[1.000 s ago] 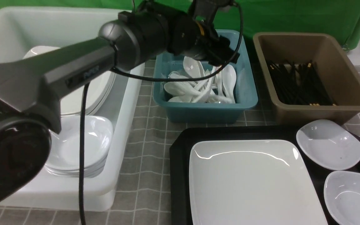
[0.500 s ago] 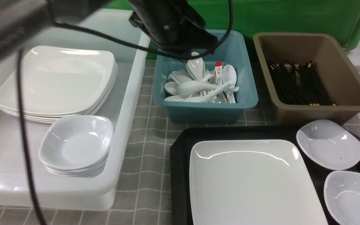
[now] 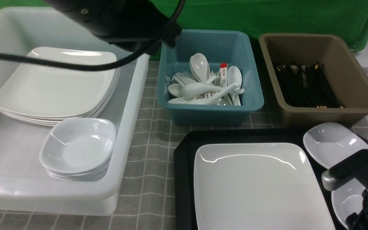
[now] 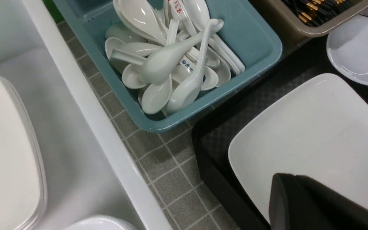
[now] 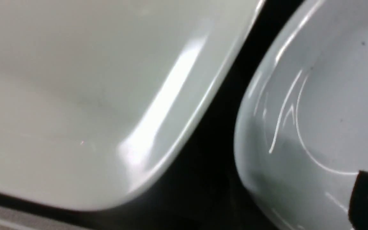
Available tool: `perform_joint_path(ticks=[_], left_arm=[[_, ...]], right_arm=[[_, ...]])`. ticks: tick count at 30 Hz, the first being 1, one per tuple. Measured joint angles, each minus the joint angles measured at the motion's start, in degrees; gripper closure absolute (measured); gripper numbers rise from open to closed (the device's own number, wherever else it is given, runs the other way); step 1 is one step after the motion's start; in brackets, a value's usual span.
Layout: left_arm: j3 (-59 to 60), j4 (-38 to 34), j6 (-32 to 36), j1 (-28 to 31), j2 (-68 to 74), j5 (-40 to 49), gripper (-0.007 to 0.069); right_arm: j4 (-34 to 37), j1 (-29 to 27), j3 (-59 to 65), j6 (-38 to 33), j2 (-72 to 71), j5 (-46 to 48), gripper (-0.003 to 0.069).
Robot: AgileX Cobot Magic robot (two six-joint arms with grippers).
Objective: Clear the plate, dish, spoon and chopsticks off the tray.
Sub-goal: Use the right arm to grab a small plate from the dinner plate, then use the right arm to put the small plate into the large storage box on the left
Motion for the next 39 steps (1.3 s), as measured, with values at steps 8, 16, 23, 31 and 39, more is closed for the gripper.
perform_joint_path(ticks=[8,16,23,31,39], left_arm=[[9.59,-0.29,0.0,0.0,-8.71,-3.54,0.0622],[10.11,-0.46,-0.06,0.0,-11.79,-3.78,0.0622],[10.3,-0.91,-0.01,0.0,-12.46,-5.83,0.0622],[10.3,9.03,-7.32,0.22,-13.66,-4.56,0.0622],[10.63,16.4,-16.17,12.79,-20.08,3.57,0.0622]], right_arm=[[-1.38,0.24,0.0,0.0,4.13,-3.46,0.021],[-2.05,0.75,-0.37,0.01,2.93,-3.57,0.044],[-1.97,0.75,-4.77,0.62,-4.97,4.16,0.0558],[15.69,0.84,-22.0,-2.09,-16.09,10.97,0.0594],[34.12,15.39,-43.92,-9.45,-6.63,9.31,0.0594]])
